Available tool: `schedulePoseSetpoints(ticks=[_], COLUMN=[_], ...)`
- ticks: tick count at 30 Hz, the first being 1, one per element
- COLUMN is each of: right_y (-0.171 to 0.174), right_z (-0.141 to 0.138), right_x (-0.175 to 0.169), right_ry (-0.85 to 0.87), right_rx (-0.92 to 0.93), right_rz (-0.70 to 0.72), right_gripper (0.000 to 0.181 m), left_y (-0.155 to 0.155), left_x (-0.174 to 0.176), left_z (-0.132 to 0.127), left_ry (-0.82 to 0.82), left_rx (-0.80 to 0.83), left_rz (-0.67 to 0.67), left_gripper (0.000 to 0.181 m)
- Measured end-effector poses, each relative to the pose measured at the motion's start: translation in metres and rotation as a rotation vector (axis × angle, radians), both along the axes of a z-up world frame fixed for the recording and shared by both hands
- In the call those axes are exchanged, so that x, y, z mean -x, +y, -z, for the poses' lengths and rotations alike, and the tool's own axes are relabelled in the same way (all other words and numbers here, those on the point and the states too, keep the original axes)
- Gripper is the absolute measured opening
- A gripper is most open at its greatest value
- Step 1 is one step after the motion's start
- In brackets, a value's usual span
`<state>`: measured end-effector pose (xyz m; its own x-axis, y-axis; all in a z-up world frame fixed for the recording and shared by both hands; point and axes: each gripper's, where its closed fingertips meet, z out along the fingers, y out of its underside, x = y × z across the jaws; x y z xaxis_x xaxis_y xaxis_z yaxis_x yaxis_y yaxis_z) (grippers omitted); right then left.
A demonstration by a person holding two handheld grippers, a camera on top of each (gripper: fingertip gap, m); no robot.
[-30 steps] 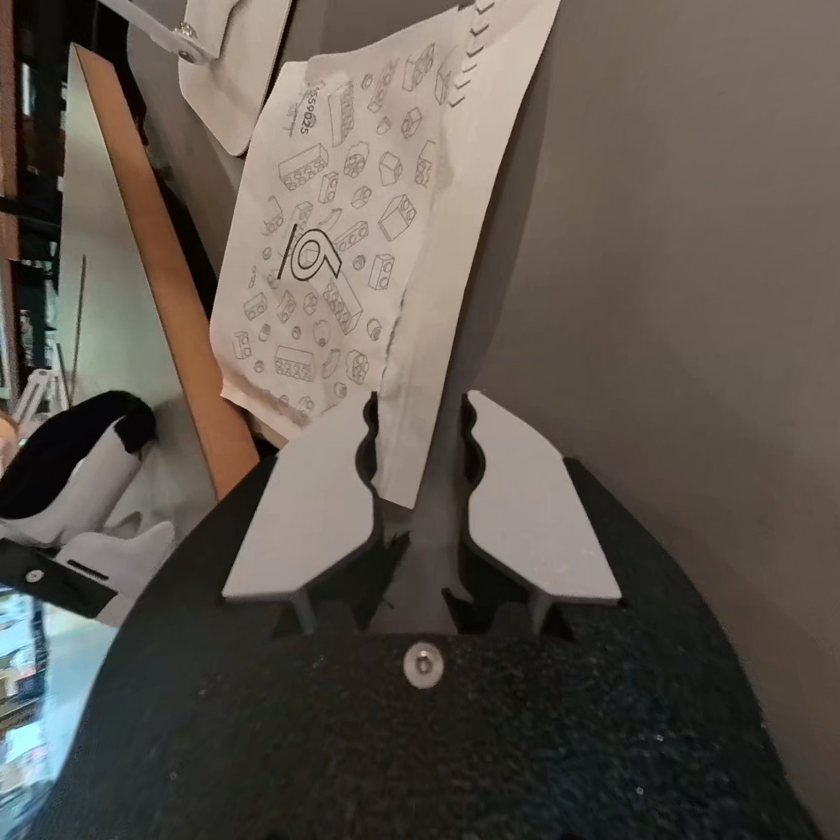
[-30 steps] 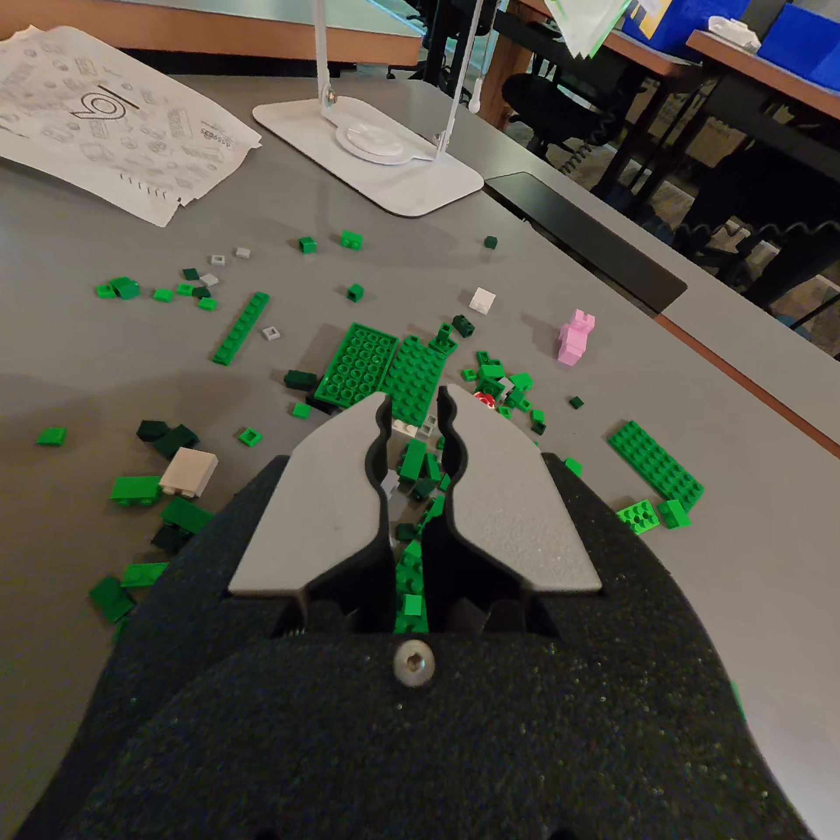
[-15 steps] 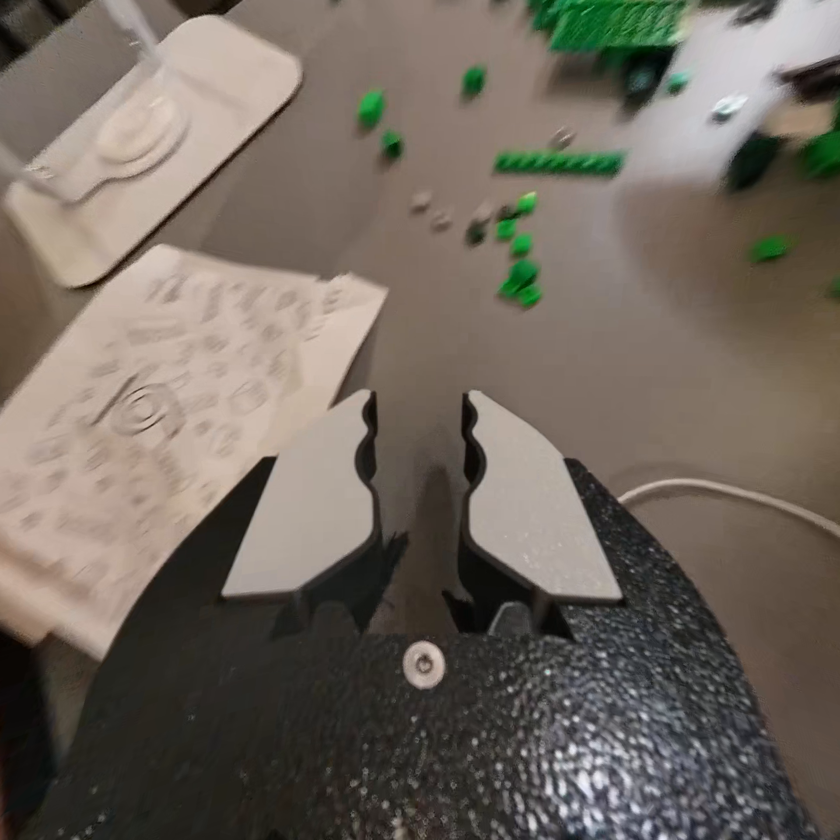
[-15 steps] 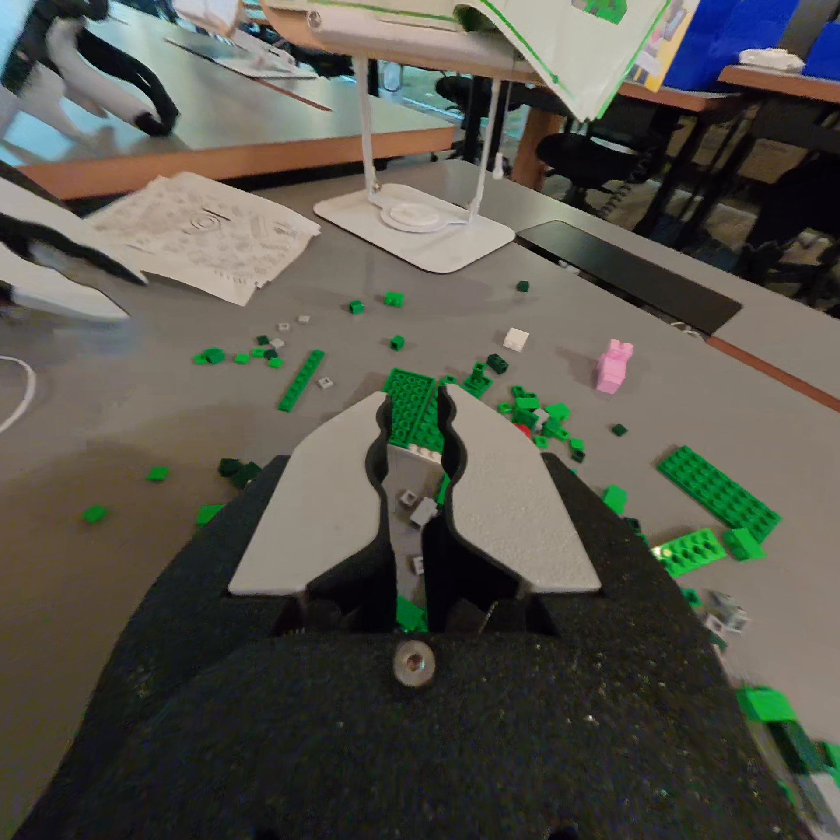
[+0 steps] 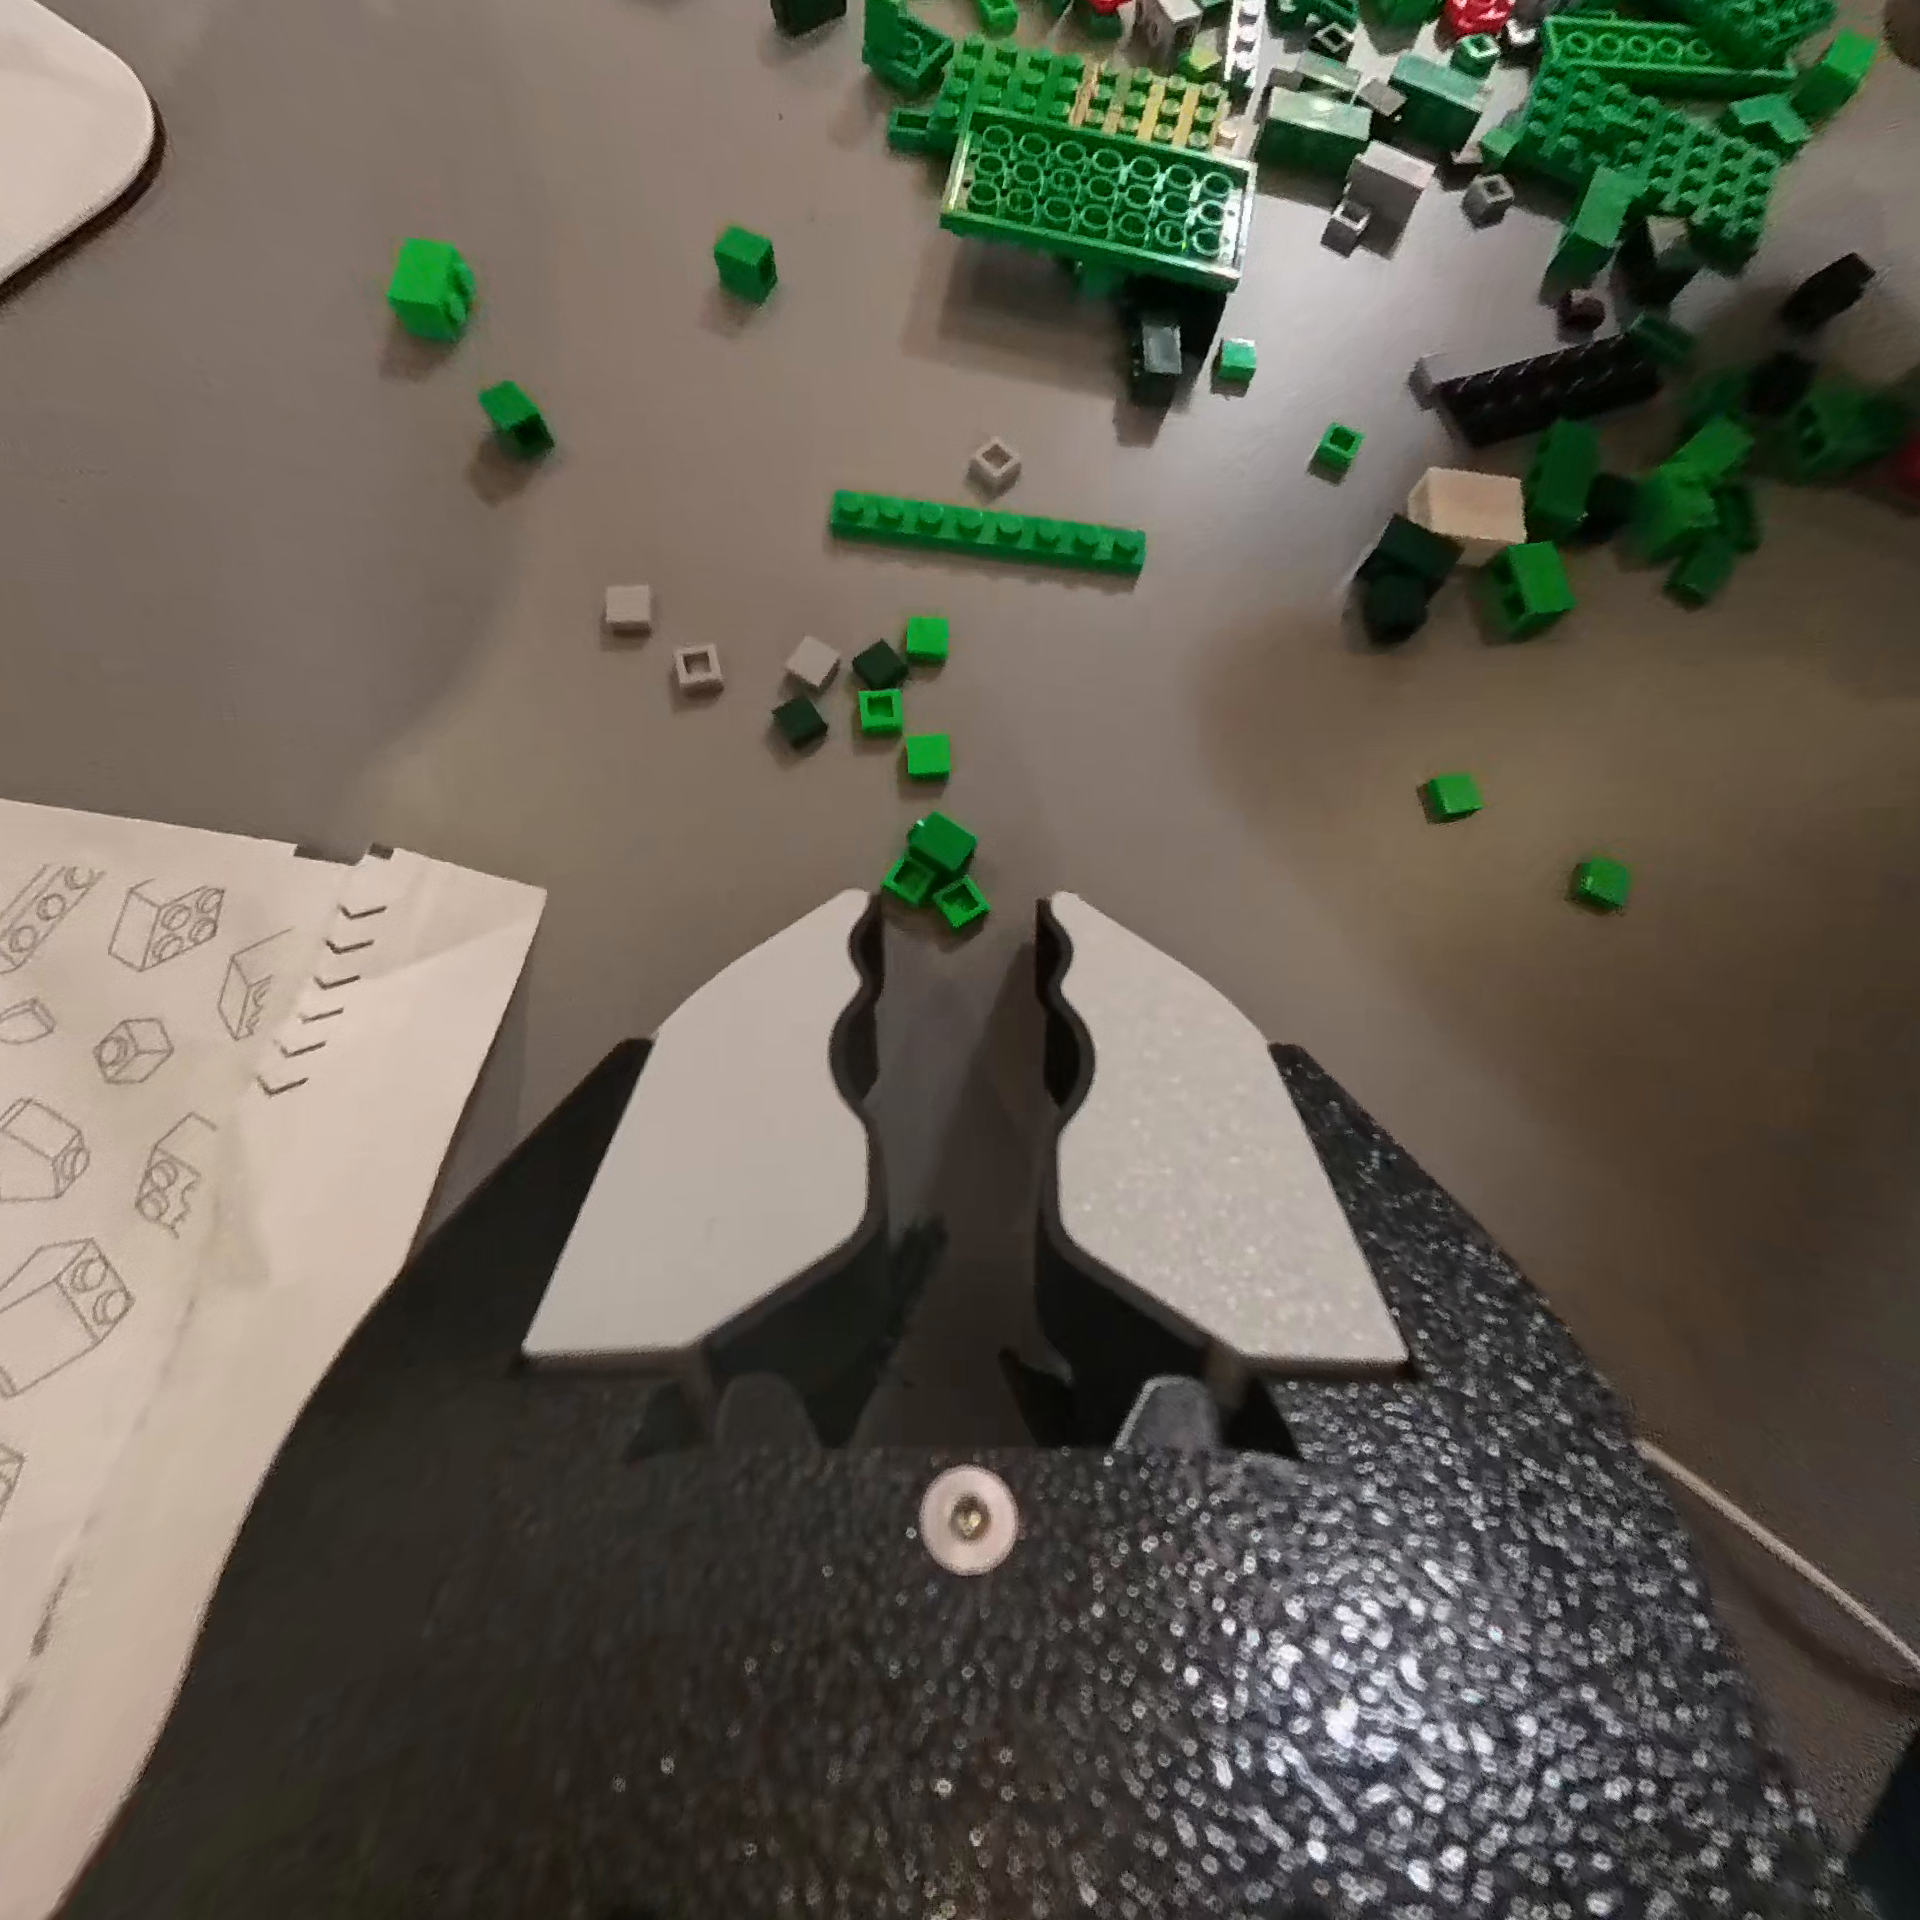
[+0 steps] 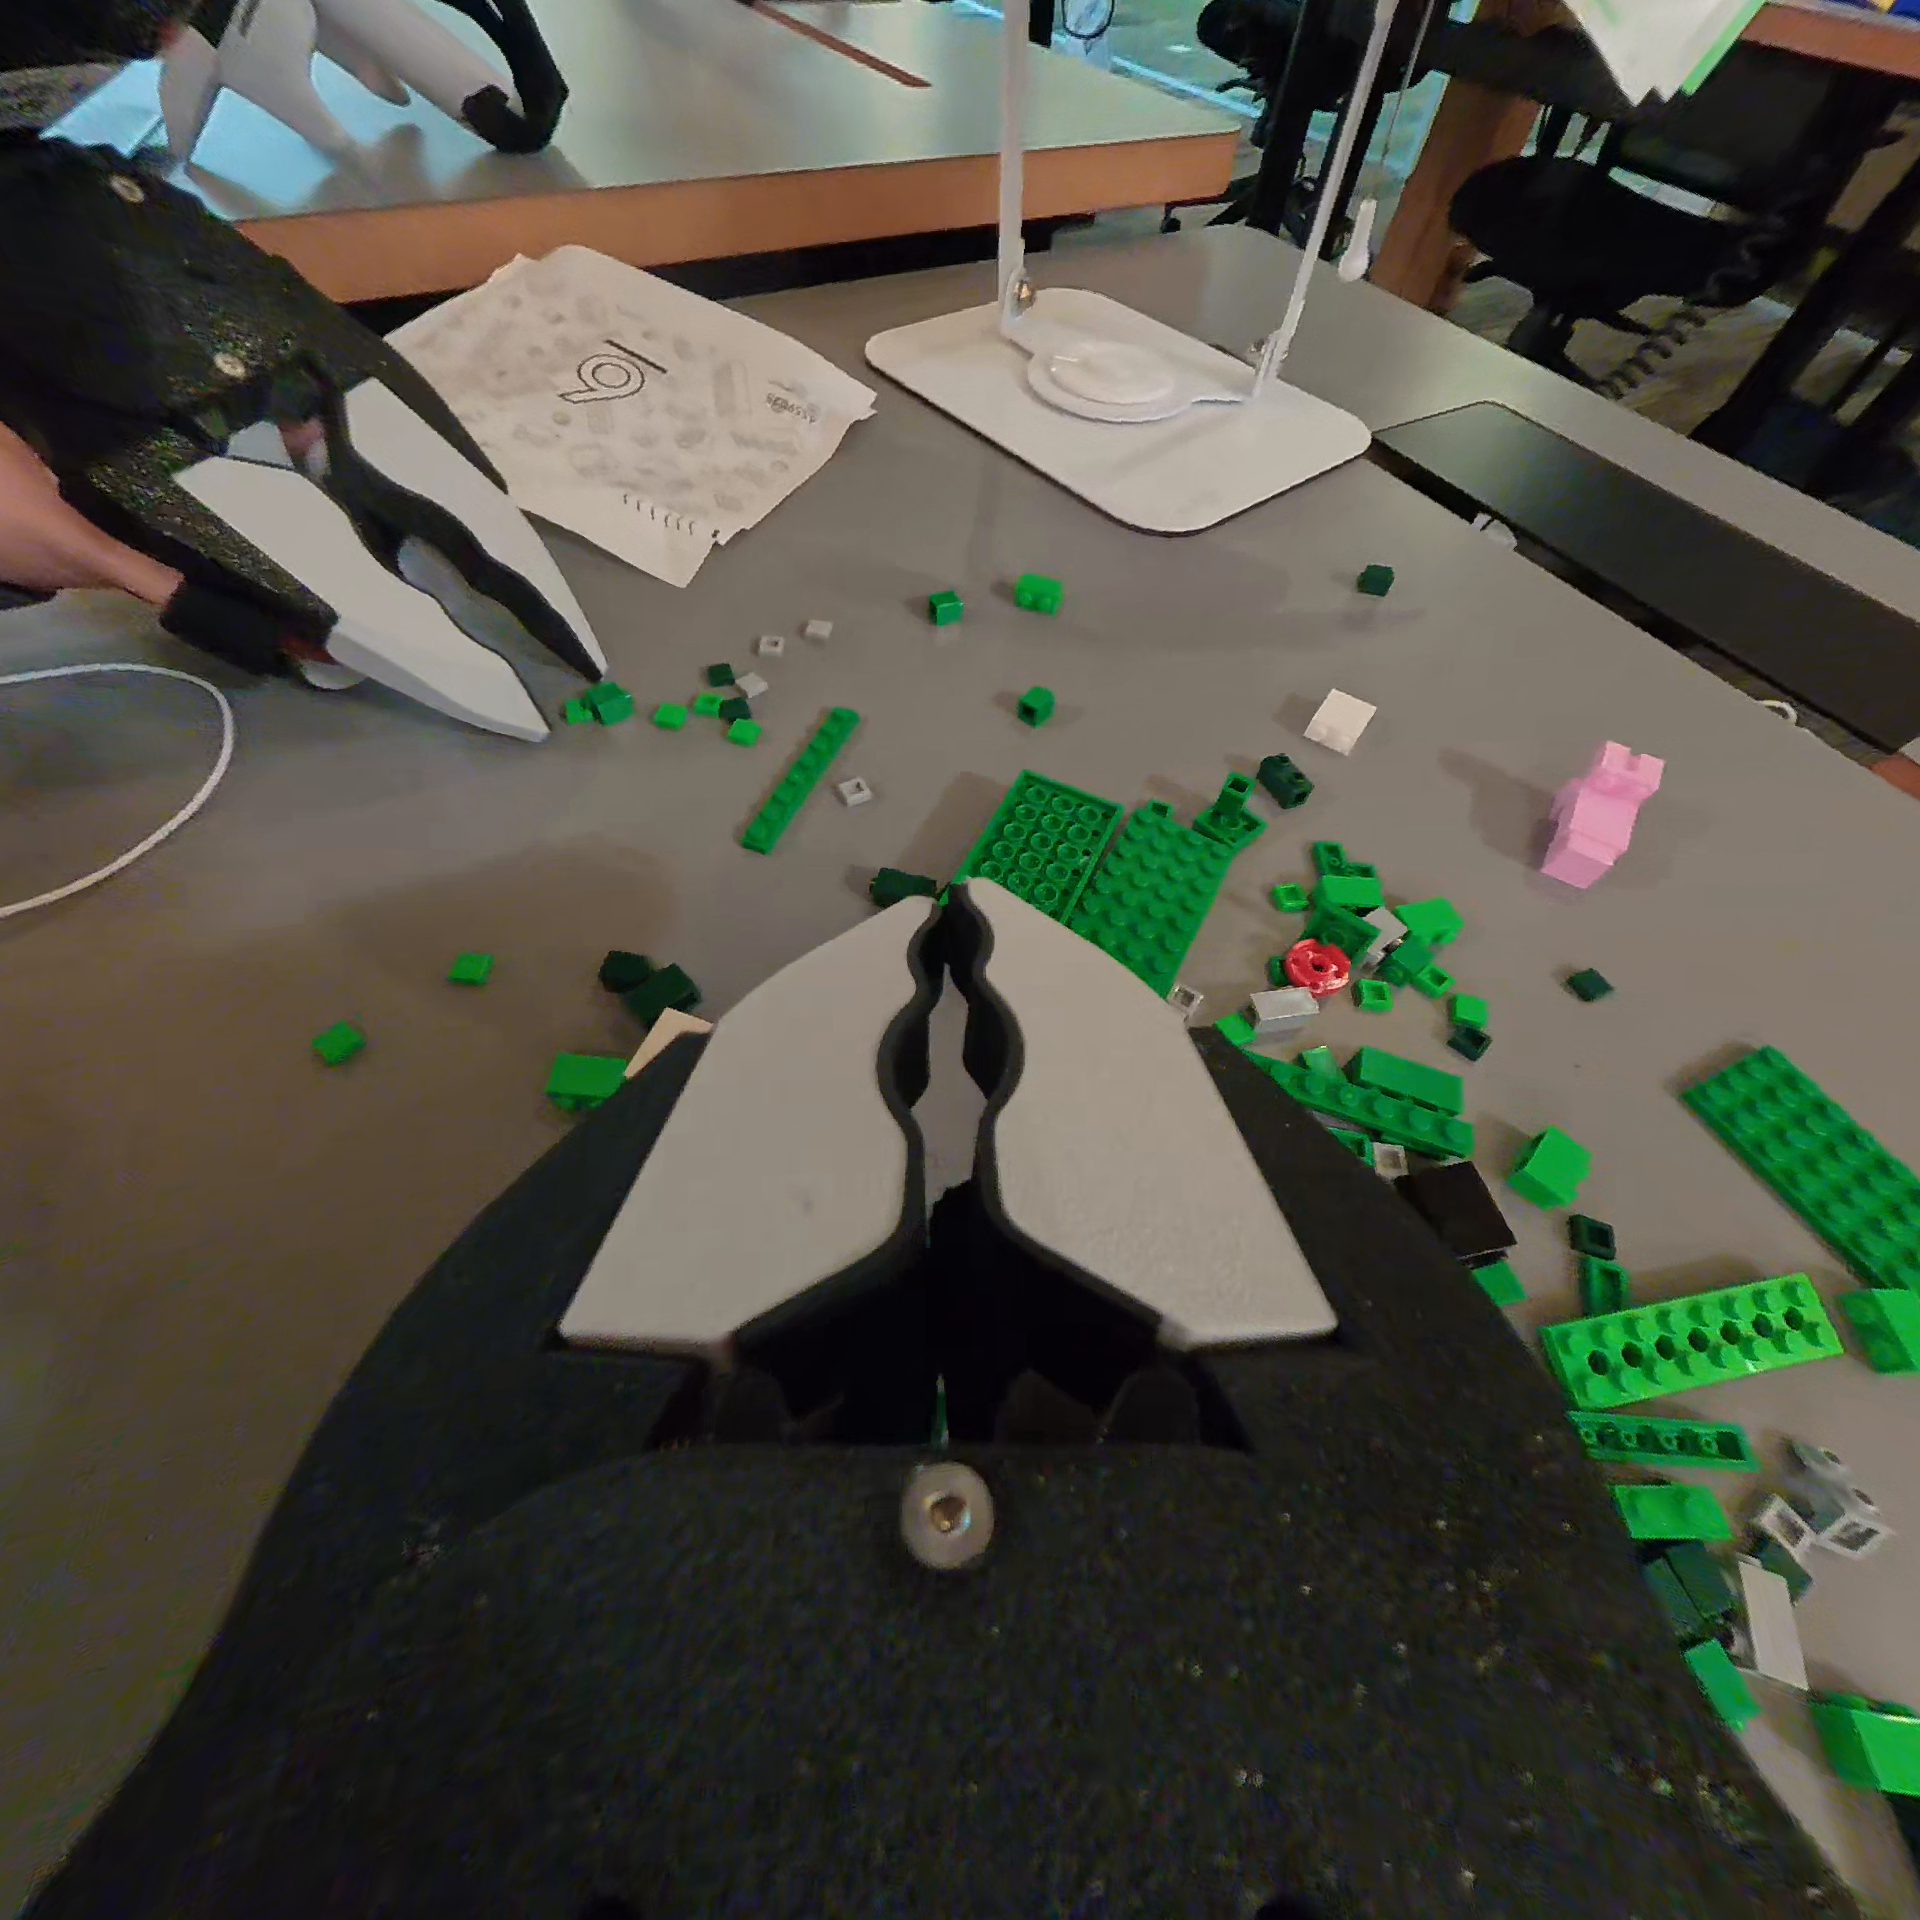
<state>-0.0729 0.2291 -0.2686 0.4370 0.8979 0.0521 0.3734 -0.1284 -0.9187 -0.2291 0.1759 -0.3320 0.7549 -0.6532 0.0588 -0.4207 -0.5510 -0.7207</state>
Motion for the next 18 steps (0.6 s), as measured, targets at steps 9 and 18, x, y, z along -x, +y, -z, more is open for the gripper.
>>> schedulePoseSetpoints(ticks=[9,18], right_y=[0.001,0.003], right_z=[0.004,0.005], right_x=[0.0,0.0], right_ry=[-0.063,-0.074], right_rx=[-0.058,-0.07], right_rz=[0.011,0.021], right_gripper=[0.003,0.003], left_y=[0.0,-0.005], left_x=[0.001,0.019], left_z=[0.001,-0.014], left_ry=[-0.005,-0.037], left_rx=[0.052,0.019], left_rz=[0.061,0.049], left_gripper=[0.019,0.016])
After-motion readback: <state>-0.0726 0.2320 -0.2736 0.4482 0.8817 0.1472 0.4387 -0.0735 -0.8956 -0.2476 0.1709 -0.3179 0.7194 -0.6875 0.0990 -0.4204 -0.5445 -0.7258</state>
